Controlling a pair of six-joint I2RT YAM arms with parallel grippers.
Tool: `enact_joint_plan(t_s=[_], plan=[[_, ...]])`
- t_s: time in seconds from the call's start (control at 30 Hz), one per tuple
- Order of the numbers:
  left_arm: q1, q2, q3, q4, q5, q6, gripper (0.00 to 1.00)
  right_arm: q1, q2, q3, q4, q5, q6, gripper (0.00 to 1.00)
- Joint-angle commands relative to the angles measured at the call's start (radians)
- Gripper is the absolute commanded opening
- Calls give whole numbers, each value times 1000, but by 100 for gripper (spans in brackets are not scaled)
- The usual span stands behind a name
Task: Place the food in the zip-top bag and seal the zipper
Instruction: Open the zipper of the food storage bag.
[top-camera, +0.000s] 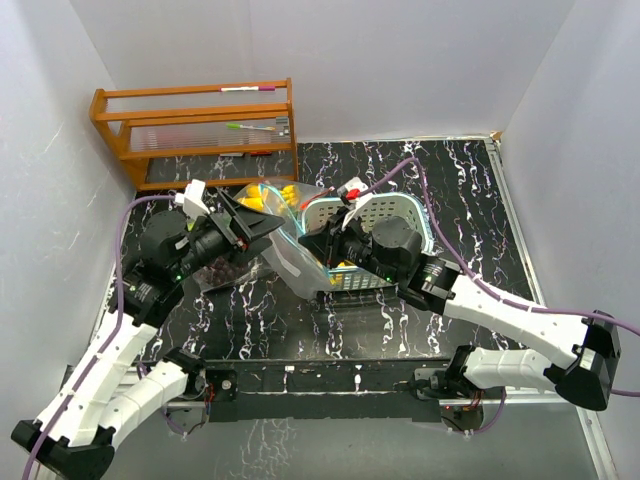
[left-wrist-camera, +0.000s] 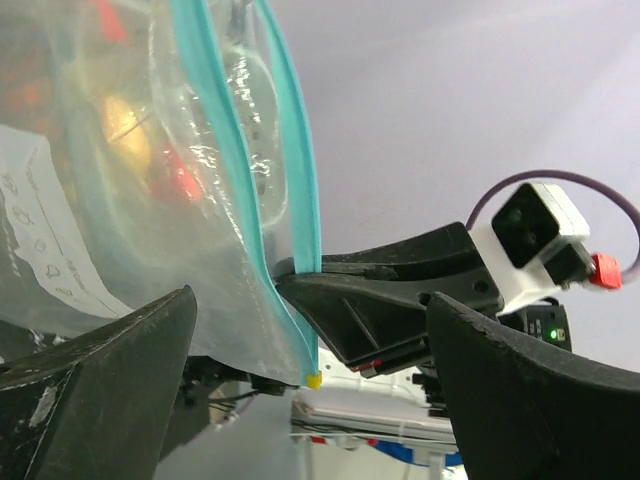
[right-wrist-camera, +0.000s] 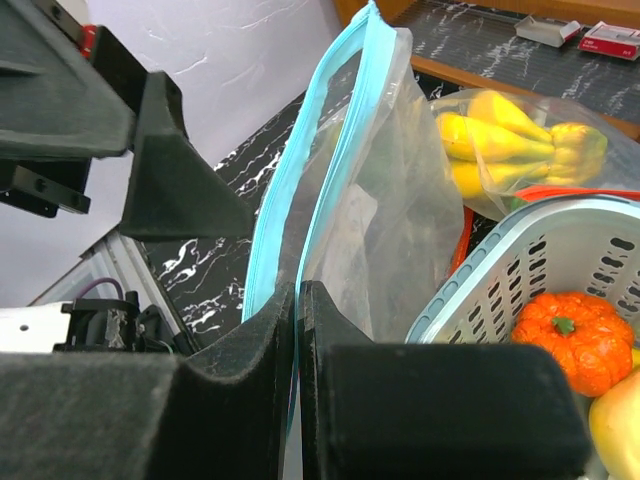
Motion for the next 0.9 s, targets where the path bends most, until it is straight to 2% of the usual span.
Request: enact_joint_plan(t_s=[0.0,0.3,0.43,0.57,0.67,0.73,0.87], plan=[[-4,9,-32,7,72,-184,97,18,-6,11,85,44,-67,8],[-4,-17,-62,-27,0,-230,97,31,-19,-13,109,73,-85,8],[-4,-41,-117,8,-26,-220,97,32,-23,-13,106,75,-91,8],[-4,-25,-136,10,-46,-196,74,32,-21,-8,97,77,-95,8],[-4,-6,-128,14,-56,-189,66,34,-15,1,79,81,-99,8],[-4,3,-119,20,-67,-189,64,34,-12,4,74,83,-104,8],[-4,36,-89,19,-65,-181,67,34,-6,4,78,78,-104,8]])
